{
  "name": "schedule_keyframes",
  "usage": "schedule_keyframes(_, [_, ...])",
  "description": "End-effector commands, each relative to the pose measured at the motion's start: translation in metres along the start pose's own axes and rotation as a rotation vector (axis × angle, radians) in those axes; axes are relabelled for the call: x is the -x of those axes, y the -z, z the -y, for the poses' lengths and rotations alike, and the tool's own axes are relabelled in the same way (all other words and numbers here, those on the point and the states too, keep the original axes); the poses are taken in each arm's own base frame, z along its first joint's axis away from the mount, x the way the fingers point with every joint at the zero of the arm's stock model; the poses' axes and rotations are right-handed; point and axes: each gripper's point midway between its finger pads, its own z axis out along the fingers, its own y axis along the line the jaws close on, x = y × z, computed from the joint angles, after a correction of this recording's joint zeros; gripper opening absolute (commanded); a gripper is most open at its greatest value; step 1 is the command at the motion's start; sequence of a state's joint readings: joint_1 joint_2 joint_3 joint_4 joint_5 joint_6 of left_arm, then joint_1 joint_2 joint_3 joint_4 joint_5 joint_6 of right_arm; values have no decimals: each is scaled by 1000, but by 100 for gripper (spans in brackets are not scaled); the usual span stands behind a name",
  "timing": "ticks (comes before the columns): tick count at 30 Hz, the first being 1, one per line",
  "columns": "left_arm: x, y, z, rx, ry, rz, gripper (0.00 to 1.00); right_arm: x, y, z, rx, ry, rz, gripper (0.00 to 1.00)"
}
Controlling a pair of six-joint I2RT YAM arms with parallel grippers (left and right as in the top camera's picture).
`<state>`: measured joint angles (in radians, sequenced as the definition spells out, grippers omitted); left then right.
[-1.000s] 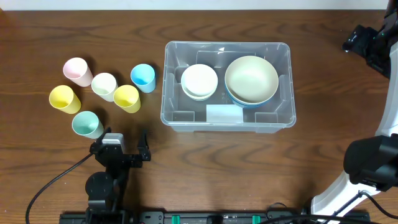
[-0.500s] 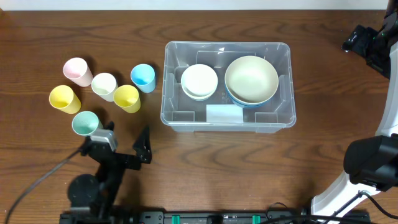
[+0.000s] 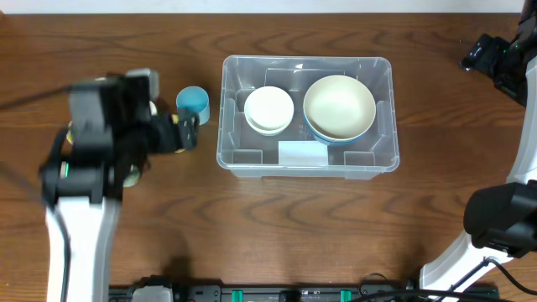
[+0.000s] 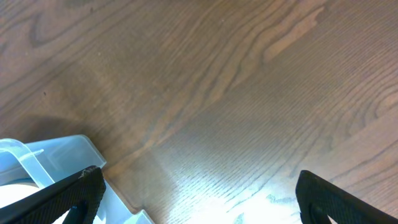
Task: Pack container
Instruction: 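Move the left gripper over the light blue cup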
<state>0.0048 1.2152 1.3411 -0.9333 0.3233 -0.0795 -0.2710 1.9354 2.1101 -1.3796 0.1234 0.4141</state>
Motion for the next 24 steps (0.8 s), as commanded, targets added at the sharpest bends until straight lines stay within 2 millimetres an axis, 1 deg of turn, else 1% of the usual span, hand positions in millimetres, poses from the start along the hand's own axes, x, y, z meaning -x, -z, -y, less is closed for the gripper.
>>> schedule_keyframes(1, [6,-31,-2,-25,-3,-86,98,0,-3,2,-6,-18,-4,99])
schedule_keyframes(5, [2,-72,-14,-17,23,-169,98,0,-3,2,-6,-18,-4,99])
schedule_keyframes(8, [3,-95,-20,-15,29,-193,98,0,-3,2,-6,-18,-4,99])
schedule_keyframes(11, [12,-114,-29,6,23,-171,98,0,-3,2,-6,-18,-4,99])
schedule_keyframes(14, [26,-127,-39,51,7,-121,98,0,-3,2,-6,-18,-4,99])
schedule_keyframes(18, [39,-141,-62,163,-7,-71,98,0,-3,2,-6,-18,-4,99])
schedule_keyframes(22, [36,-155,-81,245,-8,-84,98,0,-3,2,-6,-18,-4,99])
schedule_keyframes(24, [31,-163,-84,251,-5,-109,98,0,-3,2,-6,-18,-4,99])
